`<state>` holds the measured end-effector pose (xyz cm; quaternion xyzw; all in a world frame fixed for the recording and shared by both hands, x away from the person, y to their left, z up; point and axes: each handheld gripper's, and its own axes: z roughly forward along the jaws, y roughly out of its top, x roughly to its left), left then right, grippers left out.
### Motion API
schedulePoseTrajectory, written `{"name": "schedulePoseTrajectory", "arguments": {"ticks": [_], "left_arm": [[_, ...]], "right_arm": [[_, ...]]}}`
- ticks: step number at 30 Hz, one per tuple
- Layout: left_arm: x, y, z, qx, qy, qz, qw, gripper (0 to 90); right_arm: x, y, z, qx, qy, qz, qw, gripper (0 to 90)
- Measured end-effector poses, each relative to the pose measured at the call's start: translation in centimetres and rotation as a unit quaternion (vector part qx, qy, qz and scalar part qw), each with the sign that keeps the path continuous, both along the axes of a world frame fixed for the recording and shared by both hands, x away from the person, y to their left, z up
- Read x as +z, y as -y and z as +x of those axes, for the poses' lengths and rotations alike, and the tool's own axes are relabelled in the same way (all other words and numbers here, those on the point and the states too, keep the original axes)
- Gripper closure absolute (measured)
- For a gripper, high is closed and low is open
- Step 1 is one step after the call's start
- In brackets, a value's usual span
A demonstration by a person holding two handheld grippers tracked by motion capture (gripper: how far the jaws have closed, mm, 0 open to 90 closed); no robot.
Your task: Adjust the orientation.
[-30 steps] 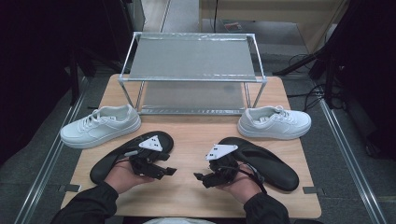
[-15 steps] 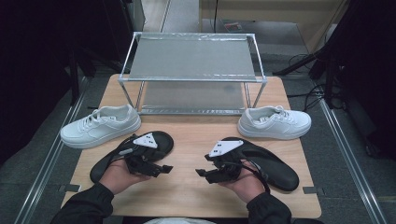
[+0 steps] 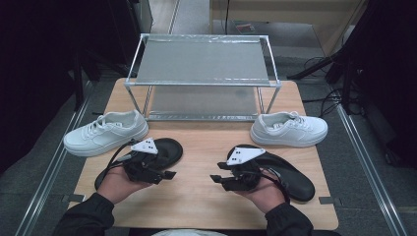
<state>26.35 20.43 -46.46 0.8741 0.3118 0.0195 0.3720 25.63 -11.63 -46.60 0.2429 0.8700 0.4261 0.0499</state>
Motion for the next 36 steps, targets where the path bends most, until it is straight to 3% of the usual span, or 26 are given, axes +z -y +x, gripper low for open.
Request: {"name": "schedulePoseTrajectory", "arguments": {"ticks": [4, 10, 12, 31, 36], "left_arm": [[0.0, -0.4, 0.1, 0.013, 0.005, 0.009, 0.9999, 40.1], [0.1, -1.3, 0.3, 0.021, -0.004, 0.012, 0.9997, 43.7], [0.0, -1.9, 0.4, 0.024, -0.007, 0.018, 0.9995, 45.2], [-0.9, -5.7, 0.4, 0.067, -0.017, 0.021, 0.9974, 47.1], [-1.4, -6.2, 0.5, 0.066, -0.020, 0.017, 0.9975, 48.4]], "right_arm": [[0.3, 0.3, 0.4, -0.007, 0.003, 0.000, 1.0000, 51.9], [0.7, 0.8, 1.0, -0.026, -0.007, 0.005, 0.9996, 49.3], [0.7, 0.9, 1.1, -0.030, 0.001, 0.005, 0.9995, 46.9], [0.0, -0.3, 1.4, -0.008, 0.003, -0.025, 0.9996, 47.5], [0.0, -0.5, 1.4, -0.005, 0.003, -0.025, 0.9997, 47.6]]}}
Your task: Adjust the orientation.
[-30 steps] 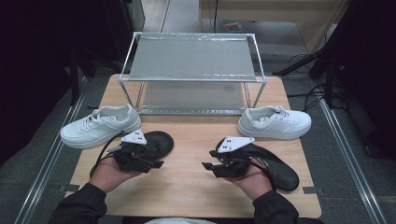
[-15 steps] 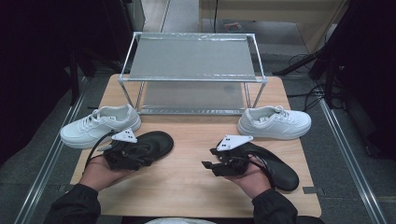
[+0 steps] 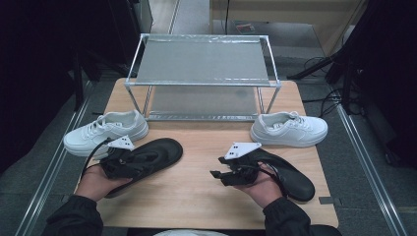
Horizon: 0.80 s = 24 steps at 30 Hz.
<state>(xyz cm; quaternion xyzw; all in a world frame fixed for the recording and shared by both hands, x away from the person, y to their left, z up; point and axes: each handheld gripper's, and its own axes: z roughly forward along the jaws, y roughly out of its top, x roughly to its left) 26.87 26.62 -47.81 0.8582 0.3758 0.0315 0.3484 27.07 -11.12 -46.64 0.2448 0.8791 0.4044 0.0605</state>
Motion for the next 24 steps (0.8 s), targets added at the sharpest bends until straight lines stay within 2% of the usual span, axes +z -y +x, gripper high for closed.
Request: {"name": "schedulePoseTrajectory", "arguments": {"ticks": [1, 6, 13, 18, 21, 22, 24], "left_arm": [[-0.4, -0.2, 0.0, -0.004, 0.002, -0.009, 1.0000, 49.6], [-0.9, -0.4, 0.1, -0.008, 0.004, -0.010, 0.9999, 53.4], [-1.7, -0.2, 0.3, -0.019, 0.011, 0.015, 0.9996, 57.0], [-2.0, 0.0, 0.3, -0.023, 0.002, 0.018, 0.9996, 62.3], [-2.4, 0.2, 0.3, -0.030, -0.001, 0.029, 0.9991, 63.5], [-2.7, 0.3, 0.5, -0.029, -0.010, 0.035, 0.9989, 66.1], [-2.8, 0.4, 0.6, -0.031, -0.013, 0.037, 0.9988, 69.1]], "right_arm": [[0.0, -0.1, 0.0, 0.000, 0.001, 0.000, 1.0000, 47.6], [0.0, -0.1, 0.0, 0.000, 0.003, -0.001, 1.0000, 47.6], [-0.1, -0.3, 0.0, 0.002, 0.003, -0.002, 1.0000, 47.9], [-0.2, -0.4, -0.1, 0.003, 0.001, -0.003, 1.0000, 48.6], [-0.2, -0.5, -0.1, 0.005, 0.000, -0.004, 1.0000, 48.8], [-0.3, -0.5, -0.1, 0.005, 0.001, -0.005, 1.0000, 48.9], [-0.3, -0.5, -0.1, 0.005, 0.001, -0.005, 1.0000, 48.8]]}}
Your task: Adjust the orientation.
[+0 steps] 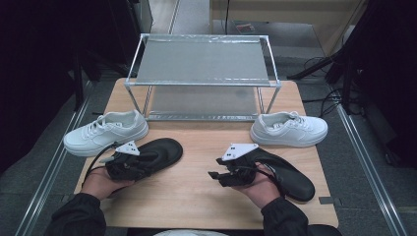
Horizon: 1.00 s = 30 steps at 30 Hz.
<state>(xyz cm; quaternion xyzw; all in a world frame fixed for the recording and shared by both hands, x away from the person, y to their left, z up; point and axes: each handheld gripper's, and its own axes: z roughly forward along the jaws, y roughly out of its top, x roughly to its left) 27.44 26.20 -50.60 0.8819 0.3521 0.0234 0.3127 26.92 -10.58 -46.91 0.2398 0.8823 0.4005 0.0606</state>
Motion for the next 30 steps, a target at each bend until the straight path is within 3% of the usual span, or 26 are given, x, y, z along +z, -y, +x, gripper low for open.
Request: {"name": "schedulePoseTrajectory", "arguments": {"ticks": [6, 11, 12, 16, 24, 30], "left_arm": [[0.1, 0.0, 0.2, 0.006, -0.005, -0.004, 1.0000, 78.0], [0.4, 0.2, 0.2, 0.006, -0.002, 0.001, 1.0000, 78.4], [0.7, 0.2, 0.1, 0.007, 0.006, -0.004, 0.9999, 79.2], [1.1, 0.3, 0.1, 0.009, 0.008, -0.014, 0.9998, 81.7], [2.1, 0.7, 0.1, 0.020, -0.005, -0.017, 0.9997, 82.0], [3.0, 2.3, 0.1, 0.010, -0.009, -0.015, 0.9998, 81.9]], "right_arm": [[-0.1, -0.1, 0.0, 0.004, 0.000, 0.000, 1.0000, 49.2], [-0.1, -0.1, 0.0, 0.001, -0.001, 0.001, 1.0000, 48.9], [-0.1, -0.1, 0.0, 0.001, 0.000, 0.001, 1.0000, 48.9], [-0.1, -0.1, 0.1, 0.000, -0.001, 0.002, 1.0000, 48.8], [-0.1, 0.1, 0.1, -0.003, -0.003, 0.004, 1.0000, 48.8], [-0.1, 0.1, 0.1, -0.004, -0.004, 0.004, 1.0000, 48.7]]}}
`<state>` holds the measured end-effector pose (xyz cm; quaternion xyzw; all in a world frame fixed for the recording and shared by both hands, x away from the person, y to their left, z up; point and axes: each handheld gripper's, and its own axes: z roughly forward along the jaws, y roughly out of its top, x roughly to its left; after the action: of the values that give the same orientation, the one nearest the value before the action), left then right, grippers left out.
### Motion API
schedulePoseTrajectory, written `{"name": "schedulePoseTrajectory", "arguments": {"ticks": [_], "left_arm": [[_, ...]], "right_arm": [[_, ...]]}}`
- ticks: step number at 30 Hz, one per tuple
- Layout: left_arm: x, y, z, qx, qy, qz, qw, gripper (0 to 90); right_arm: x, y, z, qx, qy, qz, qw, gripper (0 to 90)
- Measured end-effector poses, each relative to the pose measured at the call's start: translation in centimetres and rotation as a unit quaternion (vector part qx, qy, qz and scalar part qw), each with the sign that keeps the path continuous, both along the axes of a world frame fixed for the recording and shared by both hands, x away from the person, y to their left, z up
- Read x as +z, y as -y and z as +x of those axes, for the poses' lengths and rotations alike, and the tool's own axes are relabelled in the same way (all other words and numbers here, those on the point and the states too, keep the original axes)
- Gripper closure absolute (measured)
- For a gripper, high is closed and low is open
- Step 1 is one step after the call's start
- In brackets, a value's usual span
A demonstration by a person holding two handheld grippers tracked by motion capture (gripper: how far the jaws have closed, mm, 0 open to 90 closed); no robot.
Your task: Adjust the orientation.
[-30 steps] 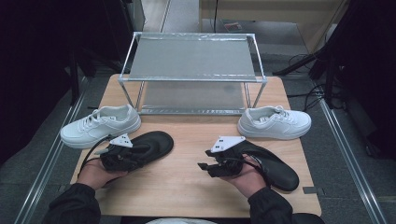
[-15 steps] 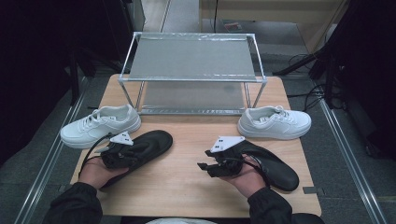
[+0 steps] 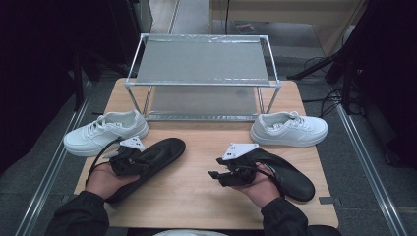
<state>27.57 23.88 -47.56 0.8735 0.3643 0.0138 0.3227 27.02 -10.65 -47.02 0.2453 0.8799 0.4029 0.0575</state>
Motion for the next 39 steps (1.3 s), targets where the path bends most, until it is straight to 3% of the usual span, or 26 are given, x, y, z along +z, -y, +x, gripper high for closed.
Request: {"name": "schedulePoseTrajectory", "arguments": {"ticks": [5, 8, 9, 16, 21, 28, 31, 39], "left_arm": [[1.2, 1.6, 0.4, -0.010, -0.002, -0.015, 0.9998, 82.0], [1.6, 2.4, 0.6, -0.021, -0.002, -0.016, 0.9997, 81.9], [1.9, 3.5, 0.9, -0.028, -0.004, -0.012, 0.9995, 81.9], [2.1, 6.9, 2.4, -0.041, -0.014, -0.007, 0.9990, 81.8], [2.0, 8.8, 3.0, -0.036, -0.018, -0.016, 0.9991, 81.9], [0.4, 11.2, 3.4, -0.039, -0.015, 0.002, 0.9991, 81.3], [-0.9, 11.7, 3.5, -0.043, -0.018, -0.003, 0.9989, 81.7], [-2.2, 12.4, 3.5, -0.055, -0.023, -0.008, 0.9982, 79.4]], "right_arm": [[0.0, 0.1, 0.0, -0.004, -0.001, 0.004, 1.0000, 48.7], [0.0, 0.1, 0.0, -0.006, -0.003, 0.006, 1.0000, 48.6], [0.0, 0.2, 0.1, -0.008, -0.003, 0.009, 0.9999, 48.4], [0.0, 0.5, 0.1, -0.016, -0.006, 0.014, 0.9997, 48.4], [-0.1, 0.6, 0.1, -0.020, -0.007, 0.014, 0.9997, 48.5], [-0.2, 0.6, 0.0, -0.025, -0.007, 0.013, 0.9996, 48.5], [-0.3, 0.5, 0.1, -0.029, -0.009, 0.014, 0.9995, 48.5], [-0.8, 0.2, 0.3, -0.036, -0.011, 0.008, 0.9993, 48.5]]}}
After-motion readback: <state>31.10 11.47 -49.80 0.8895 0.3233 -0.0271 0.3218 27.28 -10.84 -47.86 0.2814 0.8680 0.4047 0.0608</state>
